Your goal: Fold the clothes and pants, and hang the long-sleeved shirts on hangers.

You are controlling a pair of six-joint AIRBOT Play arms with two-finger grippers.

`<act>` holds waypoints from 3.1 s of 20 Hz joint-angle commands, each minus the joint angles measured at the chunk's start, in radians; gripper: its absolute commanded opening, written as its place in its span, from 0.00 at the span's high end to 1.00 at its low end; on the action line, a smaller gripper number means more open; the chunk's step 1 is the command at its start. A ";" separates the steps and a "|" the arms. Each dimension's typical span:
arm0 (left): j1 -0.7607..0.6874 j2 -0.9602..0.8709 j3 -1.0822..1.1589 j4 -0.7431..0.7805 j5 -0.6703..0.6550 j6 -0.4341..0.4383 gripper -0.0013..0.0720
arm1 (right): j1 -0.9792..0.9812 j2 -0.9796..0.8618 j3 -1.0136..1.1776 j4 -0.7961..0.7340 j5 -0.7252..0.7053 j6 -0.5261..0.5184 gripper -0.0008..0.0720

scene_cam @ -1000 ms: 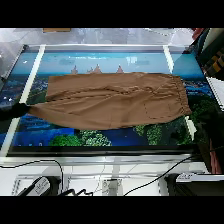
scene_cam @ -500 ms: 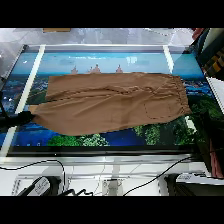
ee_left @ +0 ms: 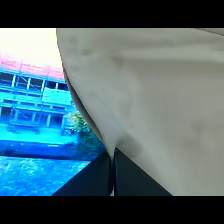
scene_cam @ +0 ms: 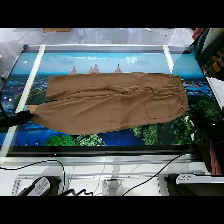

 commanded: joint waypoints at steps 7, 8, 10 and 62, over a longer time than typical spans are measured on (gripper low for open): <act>0.000 0.000 0.000 0.004 0.042 0.000 0.97 | 0.087 -0.022 -0.002 0.038 -0.157 -0.002 0.63; 0.000 0.000 0.000 0.004 0.043 0.000 0.97 | 0.092 -0.021 -0.001 0.033 -0.156 -0.002 0.77; 0.000 0.002 0.000 0.004 0.043 0.000 0.97 | 0.090 -0.016 0.022 -0.006 -0.100 -0.005 0.95; -0.432 -0.780 0.771 0.090 0.718 -0.486 0.97 | 0.325 -0.148 0.452 -0.647 -0.422 0.795 0.96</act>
